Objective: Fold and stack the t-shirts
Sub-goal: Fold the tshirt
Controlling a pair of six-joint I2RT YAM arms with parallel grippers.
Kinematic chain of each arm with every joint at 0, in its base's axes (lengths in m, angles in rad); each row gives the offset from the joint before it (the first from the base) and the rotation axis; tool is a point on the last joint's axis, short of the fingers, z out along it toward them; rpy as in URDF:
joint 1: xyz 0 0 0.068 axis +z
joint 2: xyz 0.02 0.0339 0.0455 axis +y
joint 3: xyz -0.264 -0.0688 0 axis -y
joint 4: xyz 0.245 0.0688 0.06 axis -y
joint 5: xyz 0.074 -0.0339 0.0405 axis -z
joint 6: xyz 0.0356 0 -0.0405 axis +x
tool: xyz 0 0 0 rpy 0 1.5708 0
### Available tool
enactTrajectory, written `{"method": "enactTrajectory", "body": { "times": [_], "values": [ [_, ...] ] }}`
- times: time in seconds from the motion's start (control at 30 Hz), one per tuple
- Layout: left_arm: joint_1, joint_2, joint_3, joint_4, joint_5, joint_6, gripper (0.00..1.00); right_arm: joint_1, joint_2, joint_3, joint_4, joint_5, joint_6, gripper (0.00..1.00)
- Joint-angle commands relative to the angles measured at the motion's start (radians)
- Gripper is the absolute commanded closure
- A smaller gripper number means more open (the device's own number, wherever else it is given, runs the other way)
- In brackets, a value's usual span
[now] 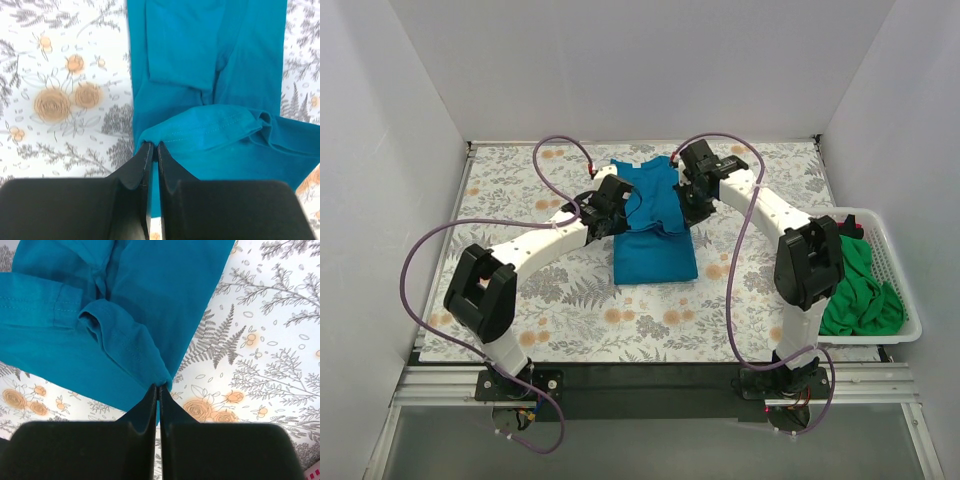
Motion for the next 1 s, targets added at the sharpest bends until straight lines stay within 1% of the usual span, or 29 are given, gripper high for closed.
{"method": "enactTrajectory", "body": {
  "times": [0.0, 0.17, 0.47, 0.53, 0.57, 0.6, 0.67, 0.7, 0.73, 0.77, 0.8, 0.83, 0.87, 0.93, 0.97],
  "values": [
    [0.024, 0.023, 0.05, 0.064, -0.042, 0.053, 1.0, -0.021, 0.016, 0.063, 0.047, 0.011, -0.022, 0.99],
    [0.044, 0.079, 0.044, 0.085, -0.036, 0.042, 1.0, -0.04, 0.048, 0.083, 0.08, 0.008, -0.026, 0.99],
    [0.065, 0.184, 0.038, 0.156, -0.044, 0.03, 1.0, -0.064, 0.123, 0.057, 0.182, -0.006, -0.021, 0.99],
    [0.07, 0.195, 0.037, 0.16, -0.047, 0.027, 0.98, -0.064, 0.132, 0.057, 0.209, -0.005, -0.019, 0.99],
    [0.072, 0.193, 0.037, 0.165, -0.053, 0.021, 0.91, -0.066, 0.137, 0.06, 0.215, -0.006, -0.016, 0.96],
    [0.072, 0.193, 0.041, 0.166, -0.053, 0.021, 0.87, -0.066, 0.137, 0.064, 0.215, -0.005, -0.015, 0.91],
    [0.073, 0.179, 0.044, 0.165, -0.056, 0.022, 0.77, -0.066, 0.131, 0.069, 0.216, 0.0, -0.007, 0.78],
    [0.073, 0.172, 0.042, 0.163, -0.058, 0.019, 0.71, -0.064, 0.115, 0.068, 0.218, -0.002, -0.006, 0.7],
    [0.072, 0.146, 0.039, 0.163, -0.056, 0.015, 0.55, -0.066, 0.105, 0.065, 0.222, -0.005, 0.002, 0.67],
    [0.072, 0.13, 0.036, 0.16, -0.055, 0.013, 0.49, -0.064, 0.094, 0.057, 0.224, -0.006, 0.002, 0.64],
    [0.07, 0.109, 0.033, 0.159, -0.053, -0.001, 0.42, -0.064, 0.063, 0.052, 0.229, -0.006, 0.005, 0.59],
    [0.072, 0.091, 0.022, 0.154, -0.052, -0.01, 0.31, -0.064, 0.048, 0.045, 0.241, -0.006, 0.011, 0.57],
    [0.072, 0.051, 0.016, 0.148, -0.041, -0.021, 0.28, -0.064, 0.03, 0.026, 0.247, -0.015, 0.014, 0.56],
    [0.067, 0.011, -0.004, 0.131, -0.027, -0.057, 0.27, -0.064, -0.016, -0.001, 0.27, -0.046, 0.016, 0.57],
    [0.062, -0.026, -0.028, 0.128, -0.012, -0.071, 0.27, -0.064, -0.029, -0.015, 0.296, -0.09, 0.014, 0.57]
  ]
}}
